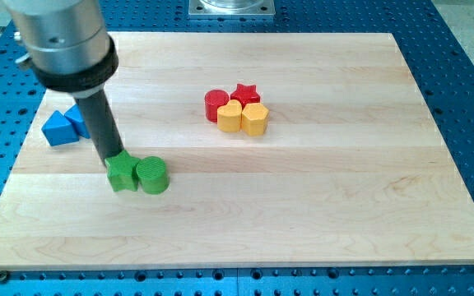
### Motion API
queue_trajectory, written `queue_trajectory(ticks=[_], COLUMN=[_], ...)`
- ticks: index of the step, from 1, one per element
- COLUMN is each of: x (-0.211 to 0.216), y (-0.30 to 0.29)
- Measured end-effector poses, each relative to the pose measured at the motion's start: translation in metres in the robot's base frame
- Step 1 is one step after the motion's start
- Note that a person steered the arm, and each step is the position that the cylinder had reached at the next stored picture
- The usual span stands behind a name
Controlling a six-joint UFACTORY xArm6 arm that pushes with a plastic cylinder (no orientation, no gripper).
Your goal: Push the green blocks to the right side
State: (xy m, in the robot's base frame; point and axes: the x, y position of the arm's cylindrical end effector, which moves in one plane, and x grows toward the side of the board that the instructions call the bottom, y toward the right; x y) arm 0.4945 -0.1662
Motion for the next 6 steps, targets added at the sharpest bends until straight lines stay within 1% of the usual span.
queue_trajectory(ticks=[1, 2, 3, 4, 5, 6], x=[0.007, 0.014, 0.023, 0.030, -0.001, -0.018], y=[0.003, -0.032, -0.022, 0.025, 0.032, 0.086])
